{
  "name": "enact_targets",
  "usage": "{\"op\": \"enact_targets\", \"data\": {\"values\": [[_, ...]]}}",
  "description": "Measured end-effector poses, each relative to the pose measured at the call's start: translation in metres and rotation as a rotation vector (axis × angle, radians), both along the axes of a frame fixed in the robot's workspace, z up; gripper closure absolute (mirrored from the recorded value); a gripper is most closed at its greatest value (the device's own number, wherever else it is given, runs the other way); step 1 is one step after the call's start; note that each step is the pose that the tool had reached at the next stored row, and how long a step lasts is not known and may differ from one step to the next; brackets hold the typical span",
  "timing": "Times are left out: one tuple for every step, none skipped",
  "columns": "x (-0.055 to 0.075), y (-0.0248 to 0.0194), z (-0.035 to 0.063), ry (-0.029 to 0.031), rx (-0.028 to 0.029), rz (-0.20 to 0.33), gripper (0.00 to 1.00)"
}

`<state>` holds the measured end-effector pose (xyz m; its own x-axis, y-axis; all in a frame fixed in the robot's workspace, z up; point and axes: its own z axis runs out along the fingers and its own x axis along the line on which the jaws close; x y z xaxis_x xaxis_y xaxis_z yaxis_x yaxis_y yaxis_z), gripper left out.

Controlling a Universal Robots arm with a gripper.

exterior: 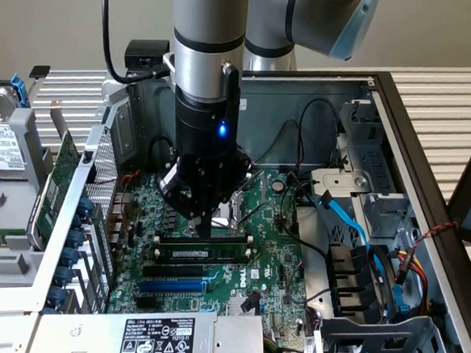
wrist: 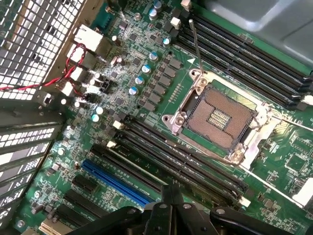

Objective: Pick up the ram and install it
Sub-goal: 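Press down the ram until it locks into place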

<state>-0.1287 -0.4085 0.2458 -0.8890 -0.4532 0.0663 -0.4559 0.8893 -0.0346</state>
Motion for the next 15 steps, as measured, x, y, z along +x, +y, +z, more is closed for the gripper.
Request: {"op": "enact_targets", "data": {"values": [[0.0000, 0.0000, 0.0000, 0.0000, -0.0004, -0.012, 0.89], [0.0000, 0.0000, 0.0000, 0.0000, -0.0007, -0.025, 0.89], [0.0000, 0.0000, 0.0000, -0.0001, -0.0011, -0.036, 0.89], [0.0000, 0.0000, 0.0000, -0.0002, -0.0015, -0.049, 0.89], [0.0000, 0.0000, 0.0000, -0.0002, -0.0018, -0.062, 0.89], [0.0000, 0.0000, 0.0000, -0.0002, -0.0021, -0.074, 0.89], [0.0000, 0.0000, 0.0000, -0.0002, -0.0024, -0.087, 0.89], [0.0000, 0.0000, 0.0000, -0.0003, -0.0027, -0.100, 0.89], [0.0000, 0.0000, 0.0000, -0.0003, -0.0030, -0.112, 0.89], [0.0000, 0.0000, 0.0000, -0.0004, -0.0033, -0.125, 0.89], [0.0000, 0.0000, 0.0000, -0.0004, -0.0035, -0.138, 0.89], [0.0000, 0.0000, 0.0000, -0.0005, -0.0038, -0.151, 0.89], [0.0000, 0.0000, 0.0000, -0.0006, -0.0040, -0.164, 0.89], [0.0000, 0.0000, -0.0001, -0.0007, -0.0042, -0.176, 0.89], [0.0000, 0.0000, 0.0000, -0.0007, -0.0046, -0.189, 0.89]]}}
